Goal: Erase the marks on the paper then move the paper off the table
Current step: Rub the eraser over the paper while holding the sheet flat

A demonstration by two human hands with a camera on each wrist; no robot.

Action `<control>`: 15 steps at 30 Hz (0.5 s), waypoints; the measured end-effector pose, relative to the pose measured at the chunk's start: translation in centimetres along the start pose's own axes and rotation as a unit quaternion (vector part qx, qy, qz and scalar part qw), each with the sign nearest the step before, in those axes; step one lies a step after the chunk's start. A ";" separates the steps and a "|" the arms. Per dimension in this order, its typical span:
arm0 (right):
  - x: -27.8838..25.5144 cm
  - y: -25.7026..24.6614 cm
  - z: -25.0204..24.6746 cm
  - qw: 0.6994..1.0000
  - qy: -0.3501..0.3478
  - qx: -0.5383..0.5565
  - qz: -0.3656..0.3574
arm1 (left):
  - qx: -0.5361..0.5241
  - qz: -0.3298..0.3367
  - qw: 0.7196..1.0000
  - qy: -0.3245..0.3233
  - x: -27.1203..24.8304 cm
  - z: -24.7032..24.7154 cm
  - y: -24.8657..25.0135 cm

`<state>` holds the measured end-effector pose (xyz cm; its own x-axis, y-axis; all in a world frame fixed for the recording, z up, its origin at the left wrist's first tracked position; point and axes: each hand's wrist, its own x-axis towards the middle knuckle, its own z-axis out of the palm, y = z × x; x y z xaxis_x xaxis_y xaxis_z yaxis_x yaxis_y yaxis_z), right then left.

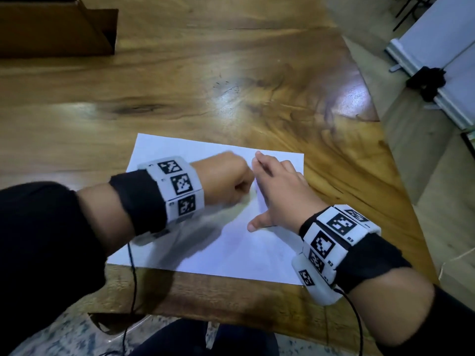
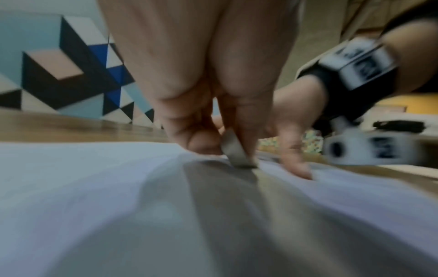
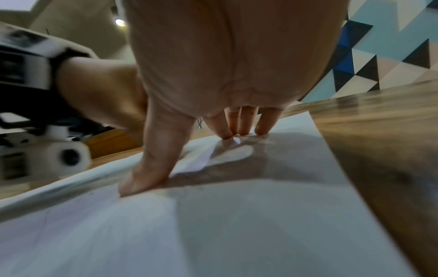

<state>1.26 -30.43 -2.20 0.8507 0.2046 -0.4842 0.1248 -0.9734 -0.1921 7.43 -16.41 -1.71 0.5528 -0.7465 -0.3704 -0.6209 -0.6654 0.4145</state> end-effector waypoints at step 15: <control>-0.1 -0.1 0.1 1.000 0.005 0.002 0.001 | -0.020 -0.015 0.995 0.098 1.1 -0.3 -0.6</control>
<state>1.12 -30.36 -2.20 0.8562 0.2014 -0.4757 0.1207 -0.9734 -0.1948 8.53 -16.82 -2.06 0.6712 -0.7095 -0.2149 -0.5823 -0.6840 0.4393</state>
